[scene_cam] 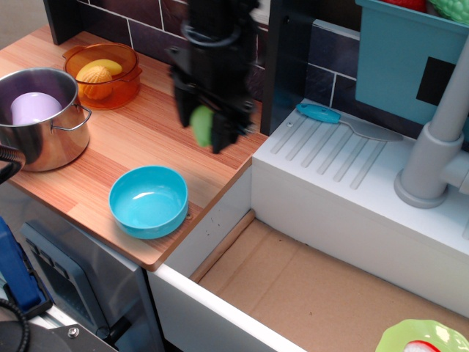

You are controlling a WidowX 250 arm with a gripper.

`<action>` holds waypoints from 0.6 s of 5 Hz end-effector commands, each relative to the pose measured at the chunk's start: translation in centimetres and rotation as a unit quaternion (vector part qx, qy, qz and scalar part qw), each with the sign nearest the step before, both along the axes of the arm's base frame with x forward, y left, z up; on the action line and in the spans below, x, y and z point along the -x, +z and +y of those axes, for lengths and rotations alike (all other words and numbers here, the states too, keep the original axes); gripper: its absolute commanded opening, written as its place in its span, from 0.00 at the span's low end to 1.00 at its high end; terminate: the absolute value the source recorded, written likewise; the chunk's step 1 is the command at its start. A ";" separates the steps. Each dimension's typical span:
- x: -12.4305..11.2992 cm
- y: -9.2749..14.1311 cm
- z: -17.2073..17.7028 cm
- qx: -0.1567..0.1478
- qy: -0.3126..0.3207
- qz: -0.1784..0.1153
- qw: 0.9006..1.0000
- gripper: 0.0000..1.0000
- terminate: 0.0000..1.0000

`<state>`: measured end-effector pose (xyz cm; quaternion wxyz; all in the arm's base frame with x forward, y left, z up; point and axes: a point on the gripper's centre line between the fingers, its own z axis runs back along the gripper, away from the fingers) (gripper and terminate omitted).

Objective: Put pear in bowl

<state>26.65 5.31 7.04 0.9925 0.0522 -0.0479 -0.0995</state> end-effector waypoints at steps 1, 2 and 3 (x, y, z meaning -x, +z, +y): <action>1.3 1.0 0.6 -0.013 -0.004 -0.021 1.000 0.00 0.00; 2.4 0.9 0.6 -0.014 -0.009 -0.021 1.000 0.00 0.00; 3.3 0.7 0.7 -0.010 -0.025 -0.023 0.999 1.00 0.00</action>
